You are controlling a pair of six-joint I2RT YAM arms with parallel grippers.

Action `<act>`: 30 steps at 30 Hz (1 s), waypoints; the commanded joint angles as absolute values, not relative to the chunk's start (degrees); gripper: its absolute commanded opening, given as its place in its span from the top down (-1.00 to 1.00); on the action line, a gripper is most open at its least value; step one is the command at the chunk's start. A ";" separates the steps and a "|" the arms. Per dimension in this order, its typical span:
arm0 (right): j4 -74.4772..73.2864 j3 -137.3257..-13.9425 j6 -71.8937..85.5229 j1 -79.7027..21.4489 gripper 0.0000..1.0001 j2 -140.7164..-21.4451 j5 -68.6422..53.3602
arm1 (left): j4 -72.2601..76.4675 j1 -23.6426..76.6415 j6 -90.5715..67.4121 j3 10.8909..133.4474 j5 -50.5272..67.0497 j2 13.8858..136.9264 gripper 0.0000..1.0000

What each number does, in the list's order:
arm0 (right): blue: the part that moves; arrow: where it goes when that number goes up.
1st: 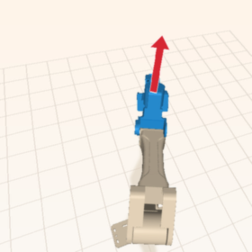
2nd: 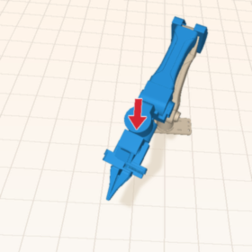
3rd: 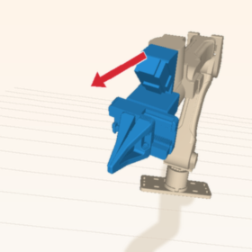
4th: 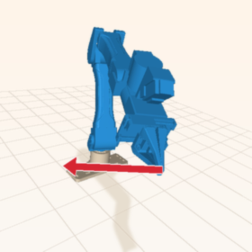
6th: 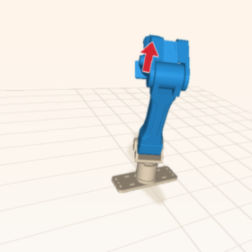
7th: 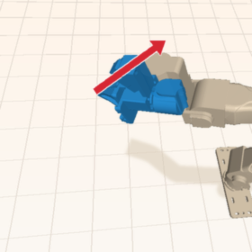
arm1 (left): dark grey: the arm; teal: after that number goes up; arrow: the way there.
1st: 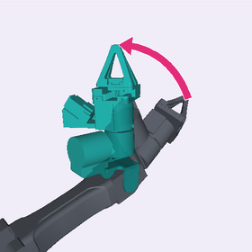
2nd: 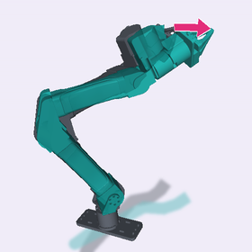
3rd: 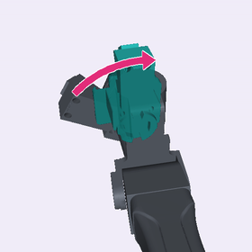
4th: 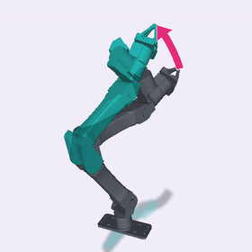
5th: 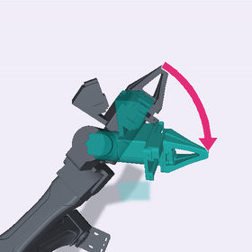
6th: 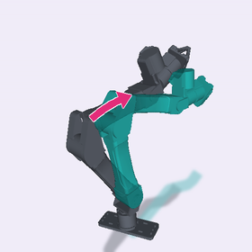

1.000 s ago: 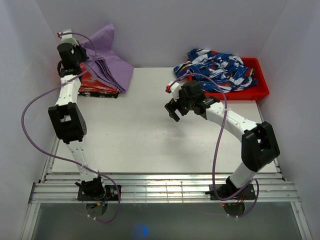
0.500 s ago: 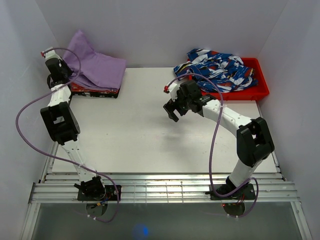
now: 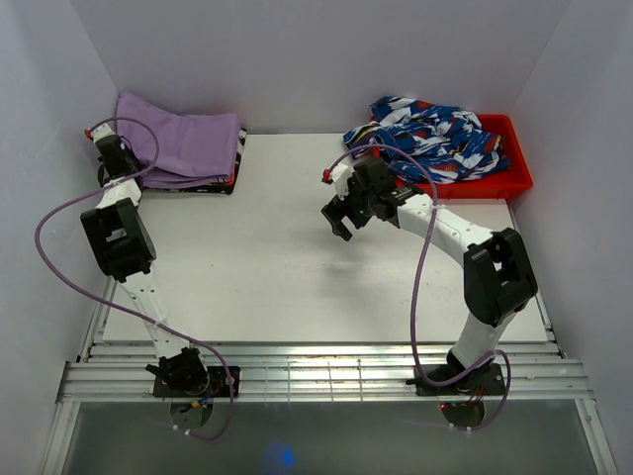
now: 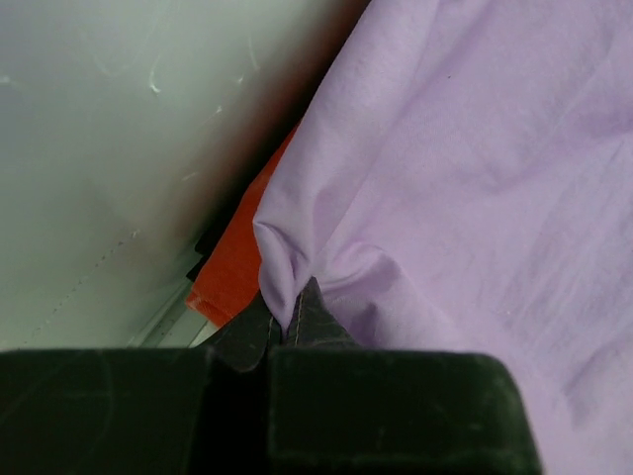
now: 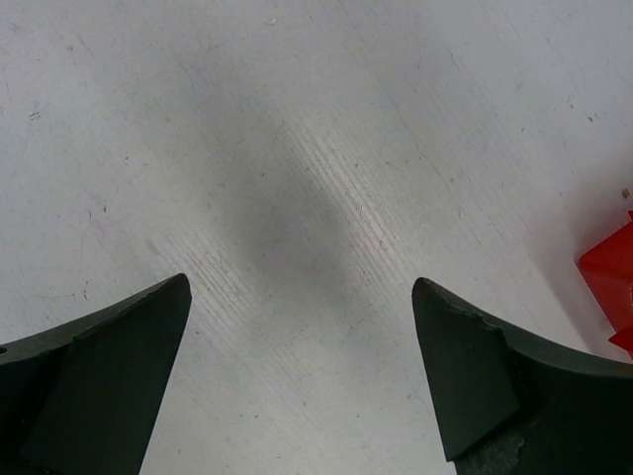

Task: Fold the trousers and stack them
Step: Neatly place the folded trousers to the corner

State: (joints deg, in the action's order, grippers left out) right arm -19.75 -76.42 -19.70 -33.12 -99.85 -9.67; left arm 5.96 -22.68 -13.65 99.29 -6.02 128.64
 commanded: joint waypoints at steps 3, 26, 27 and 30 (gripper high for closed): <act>-19.86 -78.93 -19.42 -33.22 -0.96 -99.84 -10.99 | 1.68 -24.96 -14.15 98.96 -10.11 125.16 0.99; -7.78 -109.93 -8.54 -33.22 -0.93 -118.64 -28.73 | 13.69 -27.95 -4.22 105.11 32.34 117.67 -0.65; -5.12 -112.65 -4.44 -33.31 -0.89 -120.13 -28.91 | 17.02 -27.95 -5.35 106.25 32.08 120.82 -0.62; 7.97 -115.30 4.79 -34.27 -0.70 -126.36 -24.01 | 19.86 -27.86 -6.07 113.27 29.98 128.63 -0.60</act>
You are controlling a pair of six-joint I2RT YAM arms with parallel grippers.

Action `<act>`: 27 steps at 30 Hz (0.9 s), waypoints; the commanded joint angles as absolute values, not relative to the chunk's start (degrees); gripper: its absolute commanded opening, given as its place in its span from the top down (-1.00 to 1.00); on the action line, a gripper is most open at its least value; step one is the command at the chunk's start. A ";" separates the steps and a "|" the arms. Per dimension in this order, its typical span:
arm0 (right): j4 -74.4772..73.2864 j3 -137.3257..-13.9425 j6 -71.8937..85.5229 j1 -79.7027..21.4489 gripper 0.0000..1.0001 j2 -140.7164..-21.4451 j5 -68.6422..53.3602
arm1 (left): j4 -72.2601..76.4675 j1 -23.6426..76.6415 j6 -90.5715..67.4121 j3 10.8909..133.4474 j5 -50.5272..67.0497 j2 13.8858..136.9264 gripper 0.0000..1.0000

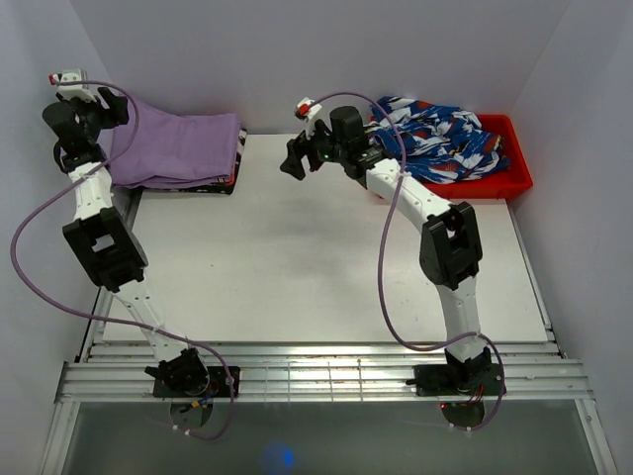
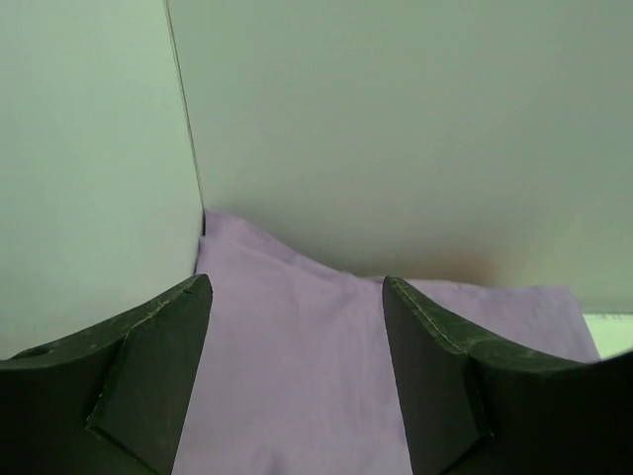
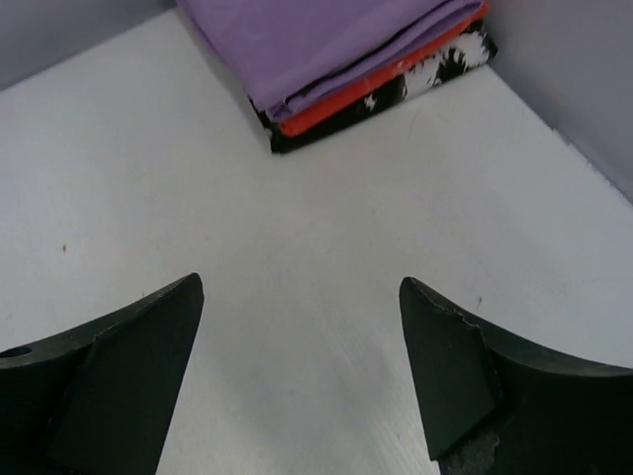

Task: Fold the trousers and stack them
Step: Neatly place the folded trousers to the corner

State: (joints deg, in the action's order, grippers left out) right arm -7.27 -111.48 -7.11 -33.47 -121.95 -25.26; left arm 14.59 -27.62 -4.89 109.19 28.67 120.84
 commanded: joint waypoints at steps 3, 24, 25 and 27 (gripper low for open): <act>20.34 -116.71 8.16 -35.77 -0.60 -131.63 -20.66 | 20.48 -27.77 -8.00 123.29 24.02 135.50 -0.60; 28.31 -101.61 4.41 -39.64 -0.69 -127.20 -23.38 | 30.50 -26.28 -8.44 133.96 21.27 156.04 -0.73; 27.52 -101.17 3.79 -39.38 -0.72 -125.96 -23.20 | 30.67 -26.02 -8.00 131.94 21.79 154.27 -0.75; 24.80 -100.29 2.56 -38.76 -0.87 -122.46 -23.03 | 30.06 -25.84 -6.60 130.00 23.11 150.14 -0.95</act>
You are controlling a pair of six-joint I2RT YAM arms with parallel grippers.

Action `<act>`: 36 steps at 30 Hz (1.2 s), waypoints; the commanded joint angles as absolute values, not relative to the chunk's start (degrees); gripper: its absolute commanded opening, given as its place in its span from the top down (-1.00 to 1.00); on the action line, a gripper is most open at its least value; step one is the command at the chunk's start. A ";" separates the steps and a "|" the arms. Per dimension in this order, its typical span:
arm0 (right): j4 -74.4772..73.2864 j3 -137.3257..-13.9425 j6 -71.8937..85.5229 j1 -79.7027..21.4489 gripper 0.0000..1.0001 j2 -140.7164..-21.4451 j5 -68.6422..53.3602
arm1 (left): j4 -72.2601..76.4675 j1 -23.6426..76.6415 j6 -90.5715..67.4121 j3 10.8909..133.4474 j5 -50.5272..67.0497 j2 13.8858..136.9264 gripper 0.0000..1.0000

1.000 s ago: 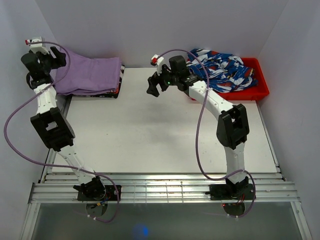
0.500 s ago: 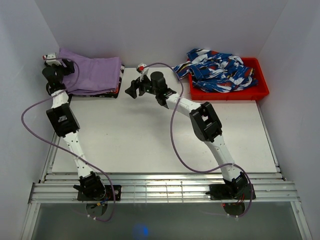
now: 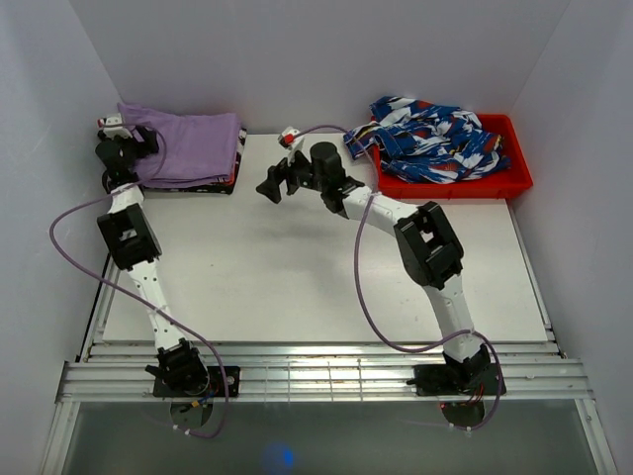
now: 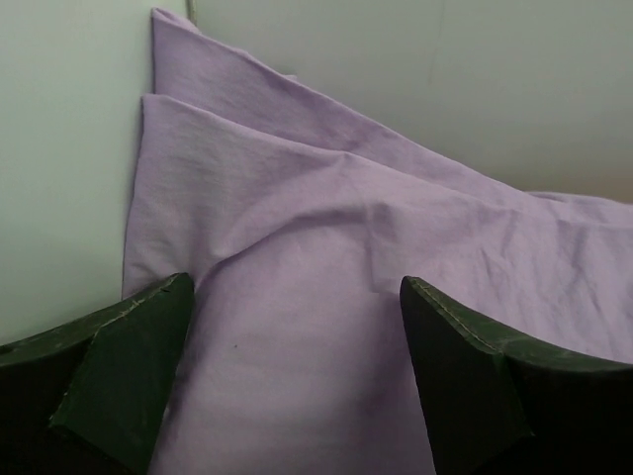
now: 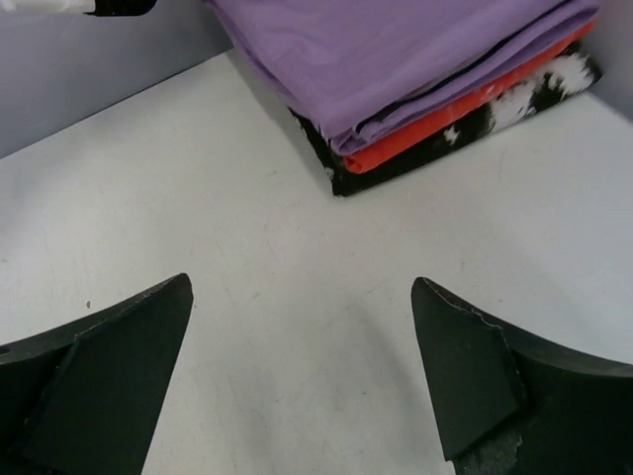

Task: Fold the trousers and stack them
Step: Neatly place the folded trousers to the corner

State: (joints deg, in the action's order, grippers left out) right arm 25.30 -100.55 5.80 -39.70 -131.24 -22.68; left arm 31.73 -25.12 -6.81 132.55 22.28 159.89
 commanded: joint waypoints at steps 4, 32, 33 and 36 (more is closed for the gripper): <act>14.53 -100.20 -4.37 -36.39 -0.80 -116.03 -21.89 | 24.19 -25.58 -4.31 125.86 23.73 136.89 -0.96; -25.22 -50.73 -14.16 -6.68 -0.80 -65.05 -17.83 | -36.39 -0.97 4.83 74.89 21.71 91.07 -0.96; -25.22 -50.37 -13.80 -6.68 -0.80 -64.69 -17.93 | -36.13 -0.97 5.09 74.36 22.06 90.45 -0.96; -25.31 -50.71 -12.92 -6.51 -0.80 -63.99 -17.75 | -35.69 -0.97 5.98 73.48 25.66 88.25 -0.96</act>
State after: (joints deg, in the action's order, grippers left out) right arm -26.76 -50.02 -14.87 -6.59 -65.54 -16.62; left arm -38.37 -0.97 5.34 73.30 22.46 95.35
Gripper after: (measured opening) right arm 0.903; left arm 0.979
